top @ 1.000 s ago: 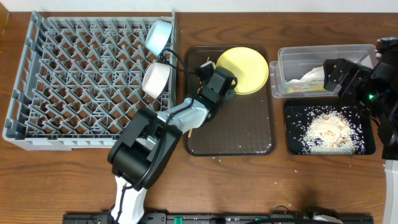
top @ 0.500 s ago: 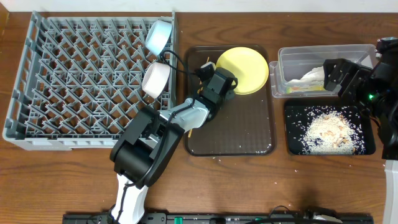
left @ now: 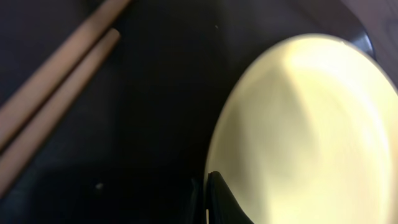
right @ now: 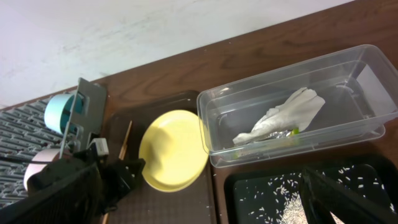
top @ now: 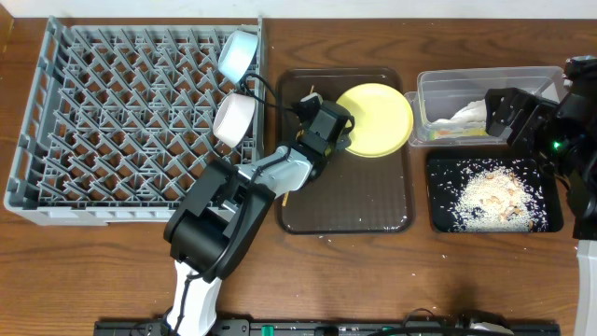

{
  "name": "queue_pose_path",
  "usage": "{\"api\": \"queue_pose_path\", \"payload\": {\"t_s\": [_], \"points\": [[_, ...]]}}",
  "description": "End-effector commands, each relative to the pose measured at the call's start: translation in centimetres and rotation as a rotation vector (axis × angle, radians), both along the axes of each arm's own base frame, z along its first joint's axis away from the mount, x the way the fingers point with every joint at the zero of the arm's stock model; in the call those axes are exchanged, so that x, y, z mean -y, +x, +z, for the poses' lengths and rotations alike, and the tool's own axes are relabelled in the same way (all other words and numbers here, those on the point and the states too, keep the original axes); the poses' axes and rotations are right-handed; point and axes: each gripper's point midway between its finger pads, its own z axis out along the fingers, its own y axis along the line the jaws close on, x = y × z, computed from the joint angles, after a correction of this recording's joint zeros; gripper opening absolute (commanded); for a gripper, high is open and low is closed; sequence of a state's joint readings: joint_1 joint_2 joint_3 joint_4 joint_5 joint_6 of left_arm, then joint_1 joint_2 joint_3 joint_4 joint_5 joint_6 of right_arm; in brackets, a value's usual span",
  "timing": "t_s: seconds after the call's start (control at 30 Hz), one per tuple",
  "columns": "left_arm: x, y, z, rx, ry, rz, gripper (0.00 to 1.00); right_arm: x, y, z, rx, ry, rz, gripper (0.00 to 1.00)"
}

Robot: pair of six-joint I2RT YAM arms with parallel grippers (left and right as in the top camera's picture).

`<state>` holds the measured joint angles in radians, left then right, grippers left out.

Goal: Sort waste into correct bins and load items into the dishwasher
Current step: 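Grasp the edge of the yellow plate with the left gripper, then lift the yellow plate and carry it into the rack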

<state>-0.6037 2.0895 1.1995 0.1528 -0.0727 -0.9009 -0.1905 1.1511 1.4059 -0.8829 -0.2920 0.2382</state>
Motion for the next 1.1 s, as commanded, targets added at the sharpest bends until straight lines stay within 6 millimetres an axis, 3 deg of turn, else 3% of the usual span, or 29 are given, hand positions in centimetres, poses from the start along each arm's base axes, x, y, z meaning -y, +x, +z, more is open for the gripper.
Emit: {"api": "queue_pose_path", "payload": {"t_s": [0.0, 0.17, 0.4, 0.6, 0.8, 1.07], "points": [[-1.0, 0.5, 0.1, -0.005, 0.03, -0.006, 0.08, 0.3, 0.0, 0.2, 0.003, 0.011, -0.014, 0.99], [-1.7, 1.1, 3.7, 0.066, 0.07, -0.075, 0.08, 0.3, 0.0, 0.2, 0.003, 0.011, -0.014, 0.99], [-2.3, 1.1, 13.0, 0.273, 0.154, -0.202, 0.07, 0.3, 0.0, 0.2, 0.003, 0.011, -0.014, 0.99], [-5.8, 0.1, 20.9, 0.434, 0.301, -0.16, 0.07, 0.3, 0.0, 0.2, 0.003, 0.011, -0.014, 0.99], [-11.8, -0.5, 27.1, 0.559, 0.55, -0.027, 0.08, 0.3, 0.0, 0.2, 0.003, 0.011, -0.014, 0.99], [-21.1, 0.5, 30.4, 0.539, 1.012, 0.051, 0.07, 0.3, 0.0, 0.2, 0.003, 0.011, -0.014, 0.99]]}}
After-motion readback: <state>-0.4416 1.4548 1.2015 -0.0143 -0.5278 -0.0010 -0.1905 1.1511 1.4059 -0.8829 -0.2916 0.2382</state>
